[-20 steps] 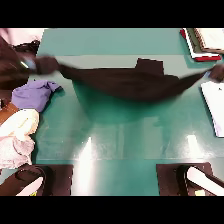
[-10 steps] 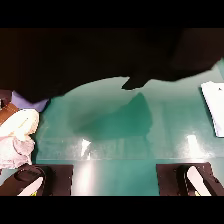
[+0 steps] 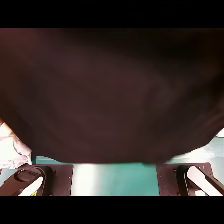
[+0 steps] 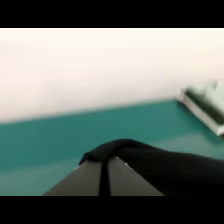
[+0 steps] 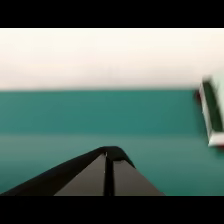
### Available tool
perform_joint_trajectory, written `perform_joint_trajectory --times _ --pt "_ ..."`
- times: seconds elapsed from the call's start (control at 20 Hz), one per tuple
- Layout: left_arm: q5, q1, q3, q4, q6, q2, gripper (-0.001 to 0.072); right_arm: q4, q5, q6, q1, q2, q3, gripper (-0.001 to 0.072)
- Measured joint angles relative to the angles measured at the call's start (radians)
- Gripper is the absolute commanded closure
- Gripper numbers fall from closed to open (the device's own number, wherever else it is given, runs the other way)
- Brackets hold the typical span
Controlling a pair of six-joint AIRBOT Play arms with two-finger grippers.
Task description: Fold the shirts.
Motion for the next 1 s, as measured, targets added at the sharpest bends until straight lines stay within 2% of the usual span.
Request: perform_joint_trajectory --times 0.15,0.35,0.6,0.8,1.0 --pt "-0.036 0.000 -0.209 0.005 0.000 -0.080 0.0681 -0.052 0.101 0.024 0.089 -0.116 -0.116 0.0694" --pt "-0.001 0.000 -0.417 0.011 0.000 -0.228 0.0681 -0.261 0.129 0.034 0.260 -0.283 -0.243 0.0694" --pt "0.229 0.001 -0.497 0.031 0.002 -0.419 0.0681 -0.394 -0.069 0.025 0.373 -0.471 -0.317 0.0693" --pt "0.427 0.035 -0.512 0.048 -0.011 -0.528 0.0681 -0.425 -0.268 0.022 0.395 -0.564 -0.330 0.0694" --pt "0.538 0.120 -0.516 0.045 -0.064 -0.589 0.0681 -0.432 -0.424 -0.007 0.402 -0.611 -0.333 0.0694"
